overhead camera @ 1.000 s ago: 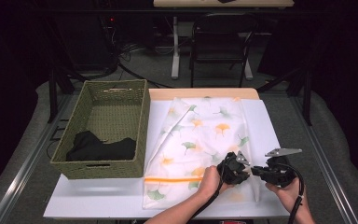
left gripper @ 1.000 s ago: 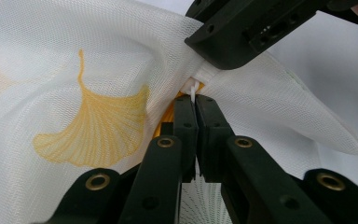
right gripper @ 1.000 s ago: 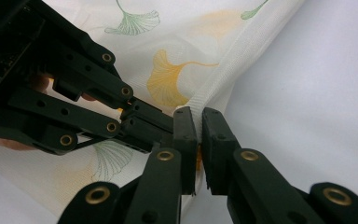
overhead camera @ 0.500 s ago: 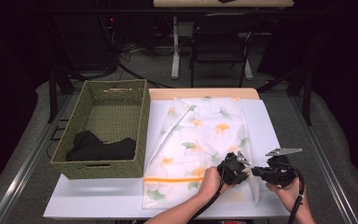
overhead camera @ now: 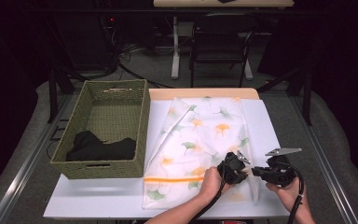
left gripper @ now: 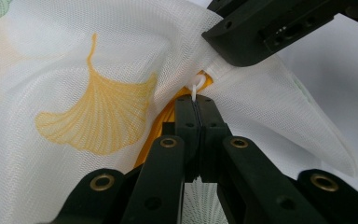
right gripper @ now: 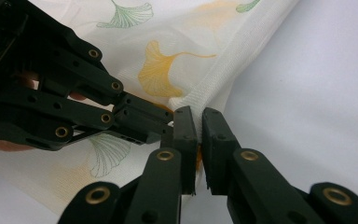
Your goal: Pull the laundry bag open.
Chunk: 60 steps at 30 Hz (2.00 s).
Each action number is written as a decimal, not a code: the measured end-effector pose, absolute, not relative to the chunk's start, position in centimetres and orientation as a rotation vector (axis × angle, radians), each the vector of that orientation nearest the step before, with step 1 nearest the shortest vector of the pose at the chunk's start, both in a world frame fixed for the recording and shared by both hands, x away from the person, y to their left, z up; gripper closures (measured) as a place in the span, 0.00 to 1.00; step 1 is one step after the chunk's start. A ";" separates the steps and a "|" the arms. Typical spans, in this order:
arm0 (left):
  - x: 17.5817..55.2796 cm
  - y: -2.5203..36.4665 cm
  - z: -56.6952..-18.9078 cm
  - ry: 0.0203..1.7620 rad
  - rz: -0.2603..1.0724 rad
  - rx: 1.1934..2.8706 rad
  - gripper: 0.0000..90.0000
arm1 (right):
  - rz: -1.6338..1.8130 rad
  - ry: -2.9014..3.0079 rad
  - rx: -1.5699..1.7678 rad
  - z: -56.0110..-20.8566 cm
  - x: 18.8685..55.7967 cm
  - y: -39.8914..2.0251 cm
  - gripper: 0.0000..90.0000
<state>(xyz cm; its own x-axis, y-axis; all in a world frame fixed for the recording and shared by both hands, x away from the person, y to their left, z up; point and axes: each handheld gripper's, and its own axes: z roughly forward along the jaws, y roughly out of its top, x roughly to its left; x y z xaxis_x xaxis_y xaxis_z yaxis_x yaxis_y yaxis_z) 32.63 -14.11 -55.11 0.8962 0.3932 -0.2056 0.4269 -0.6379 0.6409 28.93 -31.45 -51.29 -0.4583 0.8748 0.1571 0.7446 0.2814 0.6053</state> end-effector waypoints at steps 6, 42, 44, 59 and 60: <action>32.6 -14.2 -55.1 0.607 -0.062 2.336 1.00 | 0.918 2.338 1.514 -51.3 29.0 -31.5 0.95; 33.2 -11.8 -54.7 0.697 -0.069 2.360 1.00 | 0.930 2.310 1.553 -51.1 29.0 -32.1 0.95; 33.1 -11.4 -54.5 0.710 -0.073 2.337 1.00 | 0.923 2.312 1.551 -51.1 29.0 -32.1 0.95; 33.3 -10.7 -54.5 0.753 -0.052 2.340 1.00 | 0.938 2.303 1.560 -51.0 28.9 -32.2 0.95; 33.3 -10.6 -54.6 0.760 -0.065 2.346 1.00 | 0.936 2.304 1.554 -51.0 28.9 -32.1 0.95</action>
<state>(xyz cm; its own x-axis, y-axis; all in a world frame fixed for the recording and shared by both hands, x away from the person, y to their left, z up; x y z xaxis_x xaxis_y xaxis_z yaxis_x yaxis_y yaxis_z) 33.29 -10.59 -54.58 0.8298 0.5053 -0.2370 0.5381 -0.6117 0.5798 28.91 -32.10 -51.01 -0.4226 0.8899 0.1718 0.7575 0.2427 0.6060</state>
